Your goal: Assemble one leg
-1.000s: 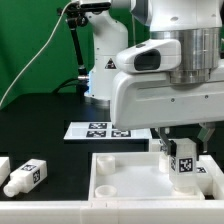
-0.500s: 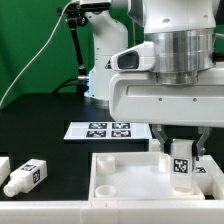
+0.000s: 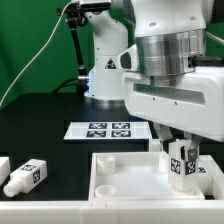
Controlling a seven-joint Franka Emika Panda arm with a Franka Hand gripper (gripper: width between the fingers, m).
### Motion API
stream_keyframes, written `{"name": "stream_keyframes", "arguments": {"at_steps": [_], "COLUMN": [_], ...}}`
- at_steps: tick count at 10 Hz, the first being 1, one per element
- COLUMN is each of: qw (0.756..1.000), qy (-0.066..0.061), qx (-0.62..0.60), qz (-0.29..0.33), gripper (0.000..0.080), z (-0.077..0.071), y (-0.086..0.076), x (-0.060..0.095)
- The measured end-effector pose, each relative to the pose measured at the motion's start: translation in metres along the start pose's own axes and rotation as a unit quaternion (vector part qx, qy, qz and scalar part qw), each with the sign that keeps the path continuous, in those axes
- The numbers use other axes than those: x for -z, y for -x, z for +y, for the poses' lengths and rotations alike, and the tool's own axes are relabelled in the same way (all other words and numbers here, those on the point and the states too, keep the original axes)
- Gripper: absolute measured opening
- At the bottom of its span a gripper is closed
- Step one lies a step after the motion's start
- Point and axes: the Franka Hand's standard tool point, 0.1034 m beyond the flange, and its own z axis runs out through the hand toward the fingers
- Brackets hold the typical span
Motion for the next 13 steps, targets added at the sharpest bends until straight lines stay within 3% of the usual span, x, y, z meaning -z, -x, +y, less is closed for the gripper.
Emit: {"name": "stream_keyframes", "arguments": {"at_steps": [4, 6, 7, 11, 13], "qw": [1.000, 0.999, 0.993, 0.968, 0.939], "qy": [0.006, 0.010, 0.010, 0.009, 0.012], "qx": [-0.015, 0.050, 0.116, 0.252, 0.345], "qz": [-0.003, -0.002, -0.002, -0.005, -0.002], "gripper": [0.0284, 0.0565, 0.0631, 0.0648, 0.0649], "z": [0.0009, 0.0001, -0.0009, -0.0002, 0.0002], "y": [0.0011, 0.0043, 0.0066, 0.0053, 0.0052], "x": [-0.0004, 0.0007, 0.0006, 0.0002, 0.0000]}}
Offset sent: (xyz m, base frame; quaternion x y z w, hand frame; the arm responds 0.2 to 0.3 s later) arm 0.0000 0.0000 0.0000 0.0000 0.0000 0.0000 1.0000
